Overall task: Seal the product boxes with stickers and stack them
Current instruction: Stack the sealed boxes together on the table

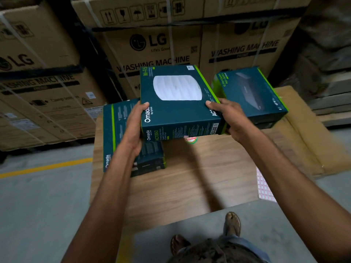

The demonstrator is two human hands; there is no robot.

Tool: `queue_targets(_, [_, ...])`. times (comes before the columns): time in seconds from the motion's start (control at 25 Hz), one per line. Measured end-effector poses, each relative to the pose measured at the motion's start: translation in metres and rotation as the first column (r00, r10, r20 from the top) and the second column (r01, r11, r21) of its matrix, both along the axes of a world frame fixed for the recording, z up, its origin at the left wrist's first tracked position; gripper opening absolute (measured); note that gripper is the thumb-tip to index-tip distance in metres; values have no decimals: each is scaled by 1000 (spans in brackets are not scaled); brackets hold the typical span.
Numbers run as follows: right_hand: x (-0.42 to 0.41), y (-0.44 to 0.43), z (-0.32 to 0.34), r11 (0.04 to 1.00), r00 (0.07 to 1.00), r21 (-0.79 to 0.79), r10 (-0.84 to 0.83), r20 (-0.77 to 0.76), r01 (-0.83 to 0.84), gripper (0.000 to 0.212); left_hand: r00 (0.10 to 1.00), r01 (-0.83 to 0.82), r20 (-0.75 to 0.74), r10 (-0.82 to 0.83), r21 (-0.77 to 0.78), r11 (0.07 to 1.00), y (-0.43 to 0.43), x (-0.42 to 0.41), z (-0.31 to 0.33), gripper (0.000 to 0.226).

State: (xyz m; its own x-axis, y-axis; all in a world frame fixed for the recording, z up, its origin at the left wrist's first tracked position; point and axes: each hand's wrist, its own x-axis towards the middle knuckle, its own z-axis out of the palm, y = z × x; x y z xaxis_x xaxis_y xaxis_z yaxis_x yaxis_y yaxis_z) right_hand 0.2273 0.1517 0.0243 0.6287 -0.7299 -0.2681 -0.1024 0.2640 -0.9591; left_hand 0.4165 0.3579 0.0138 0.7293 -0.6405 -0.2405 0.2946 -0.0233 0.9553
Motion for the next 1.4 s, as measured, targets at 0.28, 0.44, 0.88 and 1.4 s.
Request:
queue_targets(0.28, [-86, -131, 2, 993, 996, -91, -85, -36, 81, 25, 977, 154, 135, -162, 67, 986, -150, -66, 17, 37])
queue_targets(0.44, [-119, -216, -11, 987, 995, -143, -85, -60, 76, 32, 968, 175, 159, -192, 112, 978, -237, -99, 8, 40])
queue_targets(0.88, [-151, -319, -70, 986, 973, -164, -35, -229, -3, 30, 948, 204, 185, -258, 267, 942, -336, -139, -68, 50])
queue_targets(1.4, [-139, -340, -120, 980, 982, -195, -12, -189, -26, 36, 959, 195, 147, -242, 277, 941, -350, -134, -89, 61])
